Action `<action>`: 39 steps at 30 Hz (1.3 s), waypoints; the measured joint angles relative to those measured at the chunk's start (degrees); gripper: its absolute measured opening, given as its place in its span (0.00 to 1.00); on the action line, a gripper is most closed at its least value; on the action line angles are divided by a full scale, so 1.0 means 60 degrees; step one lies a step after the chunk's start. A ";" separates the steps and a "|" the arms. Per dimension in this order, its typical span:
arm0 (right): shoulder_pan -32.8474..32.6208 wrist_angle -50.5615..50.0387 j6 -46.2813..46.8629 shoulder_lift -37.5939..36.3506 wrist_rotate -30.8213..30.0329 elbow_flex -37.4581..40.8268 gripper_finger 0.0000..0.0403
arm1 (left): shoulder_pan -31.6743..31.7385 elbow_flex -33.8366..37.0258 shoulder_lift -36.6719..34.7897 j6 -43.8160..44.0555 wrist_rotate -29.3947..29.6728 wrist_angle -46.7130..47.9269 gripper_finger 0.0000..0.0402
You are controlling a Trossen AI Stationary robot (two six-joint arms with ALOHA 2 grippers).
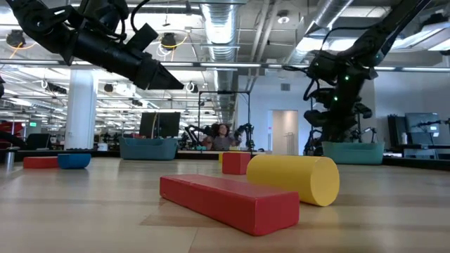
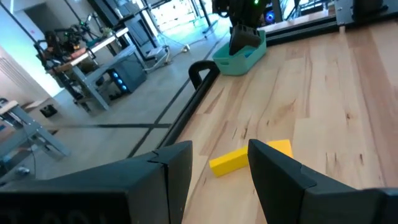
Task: Sort & place blocks by color
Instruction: Put the blue block into the green bin
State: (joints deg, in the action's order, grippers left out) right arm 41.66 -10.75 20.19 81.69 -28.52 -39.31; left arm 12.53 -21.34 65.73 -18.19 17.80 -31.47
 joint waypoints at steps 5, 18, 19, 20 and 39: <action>-0.1533 0.1177 0.0769 0.0000 -0.0174 0.0000 0.49 | 0.0000 0.0000 0.0000 0.0737 0.0073 0.0500 0.37; -0.5822 0.5167 0.0589 0.0209 -0.0216 0.0007 0.51 | -0.0129 0.0000 0.0000 0.3563 -0.1816 0.0817 0.37; -0.6056 0.5407 0.0537 0.0274 -0.0236 0.0001 0.51 | -0.0213 0.0000 0.0000 0.3749 -0.2005 0.0899 0.37; -0.6289 0.5714 0.0356 0.0451 -0.0272 -0.0022 0.51 | -0.0324 0.0000 0.0000 0.3845 -0.2266 0.0981 0.37; -0.9045 0.7517 -0.1688 0.5908 -0.0545 -0.4541 0.63 | -0.5190 0.0000 -0.1086 0.4862 0.1597 0.3382 0.37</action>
State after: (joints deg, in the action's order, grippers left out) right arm -12.61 34.35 10.06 117.14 -31.79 -66.56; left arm -18.60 -21.34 59.22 10.98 27.38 -11.18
